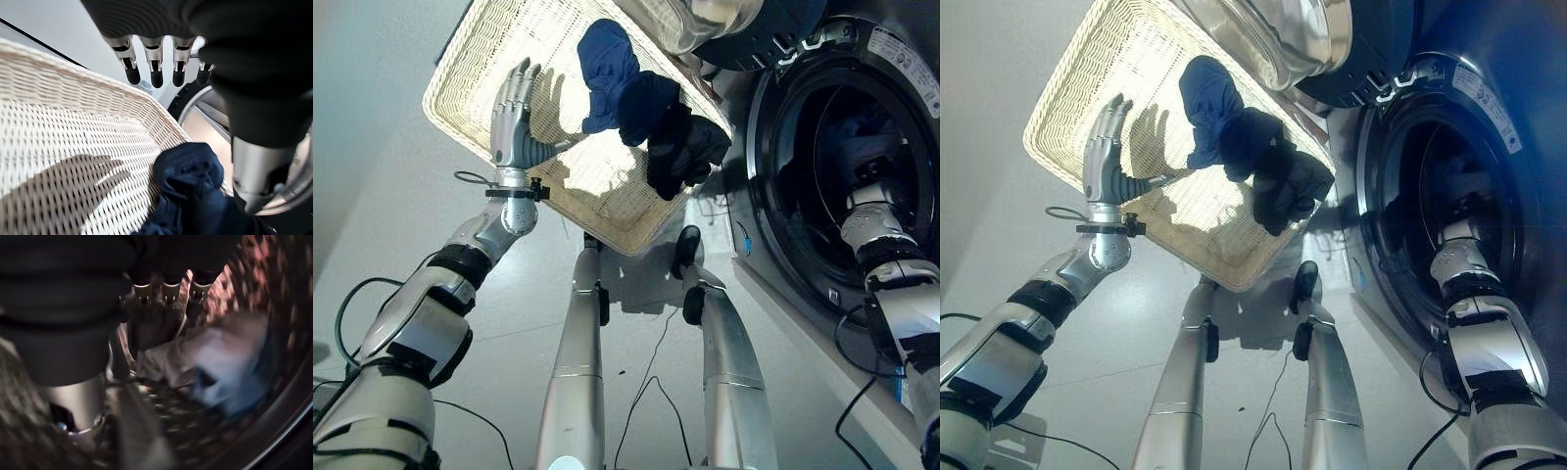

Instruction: Put the clothes into the washing machine.

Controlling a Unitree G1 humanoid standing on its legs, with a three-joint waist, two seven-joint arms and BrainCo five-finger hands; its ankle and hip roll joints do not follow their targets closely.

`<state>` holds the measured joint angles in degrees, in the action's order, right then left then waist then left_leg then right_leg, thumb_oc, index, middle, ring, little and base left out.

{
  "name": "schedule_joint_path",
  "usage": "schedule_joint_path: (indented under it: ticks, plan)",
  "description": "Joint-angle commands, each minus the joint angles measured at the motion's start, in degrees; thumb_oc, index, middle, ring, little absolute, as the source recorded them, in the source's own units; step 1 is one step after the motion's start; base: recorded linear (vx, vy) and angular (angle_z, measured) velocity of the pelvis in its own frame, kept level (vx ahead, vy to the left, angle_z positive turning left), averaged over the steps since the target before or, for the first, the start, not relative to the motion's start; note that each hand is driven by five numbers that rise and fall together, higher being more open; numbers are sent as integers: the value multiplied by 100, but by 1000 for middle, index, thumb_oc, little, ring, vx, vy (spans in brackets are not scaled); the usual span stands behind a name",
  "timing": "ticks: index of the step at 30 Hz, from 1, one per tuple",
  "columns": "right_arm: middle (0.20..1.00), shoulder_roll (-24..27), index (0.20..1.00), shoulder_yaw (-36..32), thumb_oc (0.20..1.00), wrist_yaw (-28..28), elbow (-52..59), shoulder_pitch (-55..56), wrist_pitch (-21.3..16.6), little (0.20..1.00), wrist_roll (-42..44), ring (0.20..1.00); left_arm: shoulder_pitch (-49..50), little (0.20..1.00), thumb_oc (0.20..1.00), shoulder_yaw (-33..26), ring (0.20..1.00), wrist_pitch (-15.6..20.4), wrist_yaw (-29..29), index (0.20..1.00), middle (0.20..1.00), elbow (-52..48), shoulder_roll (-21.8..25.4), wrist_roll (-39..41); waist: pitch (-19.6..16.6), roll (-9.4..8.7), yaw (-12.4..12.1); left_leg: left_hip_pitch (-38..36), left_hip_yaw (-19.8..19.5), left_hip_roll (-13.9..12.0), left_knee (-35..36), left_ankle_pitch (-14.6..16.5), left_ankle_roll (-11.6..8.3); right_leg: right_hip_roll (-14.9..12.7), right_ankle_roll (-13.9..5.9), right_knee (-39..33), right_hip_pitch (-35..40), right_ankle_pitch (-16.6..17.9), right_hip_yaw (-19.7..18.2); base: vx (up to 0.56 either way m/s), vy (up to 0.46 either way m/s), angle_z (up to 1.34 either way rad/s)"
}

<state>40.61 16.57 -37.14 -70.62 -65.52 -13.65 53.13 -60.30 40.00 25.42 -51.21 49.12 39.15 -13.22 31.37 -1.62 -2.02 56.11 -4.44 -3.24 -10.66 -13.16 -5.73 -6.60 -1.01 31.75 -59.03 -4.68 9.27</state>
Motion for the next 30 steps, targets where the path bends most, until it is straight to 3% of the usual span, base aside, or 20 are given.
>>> schedule_joint_path:
  ticks: [1, 3, 10, 14, 20, 30]
  plan:
    - [1000, 803, 1000, 233, 1000, -120, 23, -90, 1029, 1000, -718, 1000, -291, 1000, 1000, -285, 1000, 42, -151, 1000, 1000, 81, -129, -71, -158, -49, -36, -1, 124, 345, -689, 967, 84, 254, -666, -1021, 198, 946, 105, -25, 9, 4]
    - [1000, 676, 1000, 368, 1000, -7, 16, -80, 1404, 1000, -1172, 1000, -402, 1000, 1000, -295, 1000, 36, -134, 1000, 1000, 75, -164, -34, -158, -33, -24, 2, 151, 336, -641, 951, 84, 267, -670, -1042, 182, 946, 98, -14, 9, 2]
    - [1000, 306, 1000, 587, 1000, -83, 32, -186, 1621, 1000, -1566, 1000, -775, 1000, 1000, 50, 1000, -244, 3, 1000, 1000, 154, -232, -961, -158, 46, -7, 30, 189, 334, -559, 921, 69, 284, -676, -1068, 109, 948, 56, -21, 35, 3]
    - [1000, 68, 1000, 661, 1000, -102, 53, -129, 1272, 1000, -1823, 1000, -1358, 1000, 1000, 729, 1000, -811, -41, 1000, 1000, 461, -278, -1380, -158, 131, 114, 38, 293, 304, -503, 906, 48, 302, -688, -1091, 28, 942, -61, -20, 114, -1]
    - [1000, -295, 1000, 784, 1000, -79, 210, -38, 863, 1000, -2119, 1000, -2035, 1000, 1000, 1158, 1000, -1148, 239, 1000, 1000, 1087, -378, -1245, -158, 165, 342, 112, 484, 223, -467, 896, -30, 337, -698, -1134, -111, 921, -226, -12, 115, -8]
    - [1000, -561, 1000, 1029, 1000, 62, 653, 209, 574, 1000, -2273, 1000, -2571, 1000, 1000, 1732, 1000, -1807, 842, 1000, 1000, 1853, -495, -1750, -158, 71, 672, 259, 698, 74, -388, 836, -123, 449, -652, -1199, -301, 906, -445, -4, 82, -9]
